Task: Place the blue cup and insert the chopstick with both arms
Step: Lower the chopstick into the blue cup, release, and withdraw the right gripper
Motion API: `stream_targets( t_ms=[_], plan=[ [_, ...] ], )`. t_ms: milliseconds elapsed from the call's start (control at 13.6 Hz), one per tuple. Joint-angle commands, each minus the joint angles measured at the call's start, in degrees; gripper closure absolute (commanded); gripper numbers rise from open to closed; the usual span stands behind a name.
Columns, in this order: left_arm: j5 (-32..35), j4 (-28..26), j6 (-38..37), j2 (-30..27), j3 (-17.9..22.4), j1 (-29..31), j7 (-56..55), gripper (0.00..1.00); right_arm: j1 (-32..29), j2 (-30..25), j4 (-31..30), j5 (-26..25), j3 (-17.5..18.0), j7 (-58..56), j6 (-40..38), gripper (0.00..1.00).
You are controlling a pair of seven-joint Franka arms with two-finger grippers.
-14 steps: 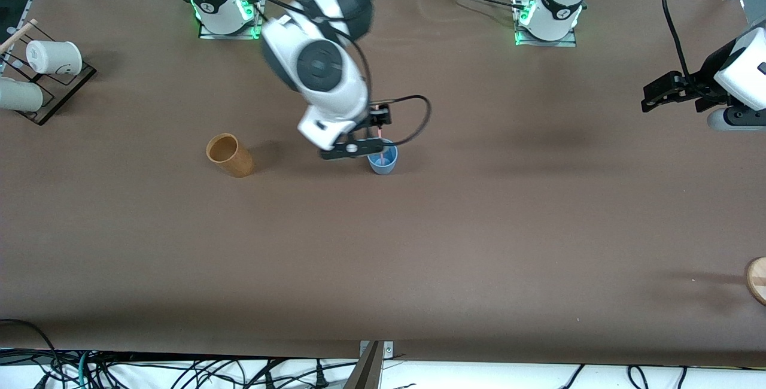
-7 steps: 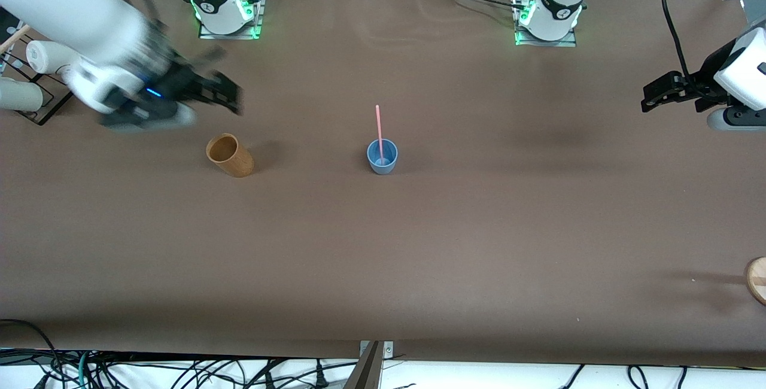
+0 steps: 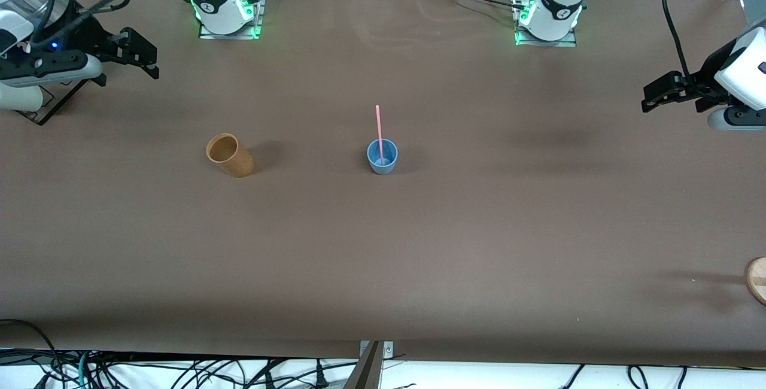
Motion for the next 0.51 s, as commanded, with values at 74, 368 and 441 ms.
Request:
stream_targets(
  t_ms=[74, 368, 441],
  plan=[
    [-0.9, 1.1, 0.0, 0.3, 0.3, -0.3, 0.9, 0.00, 0.1, -0.6, -0.6, -1.3, 0.3, -0.8, 0.4, 0.00],
    [-0.9, 1.1, 0.0, 0.3, 0.3, -0.2, 0.9, 0.00, 0.0, -1.0, -0.5, -1.2, 0.3, -0.8, 0.1, 0.00],
    [-0.9, 1.1, 0.0, 0.3, 0.2, -0.3, 0.9, 0.00, 0.0, -1.0, -0.5, -1.2, 0.3, -0.9, 0.1, 0.00]
  ],
)
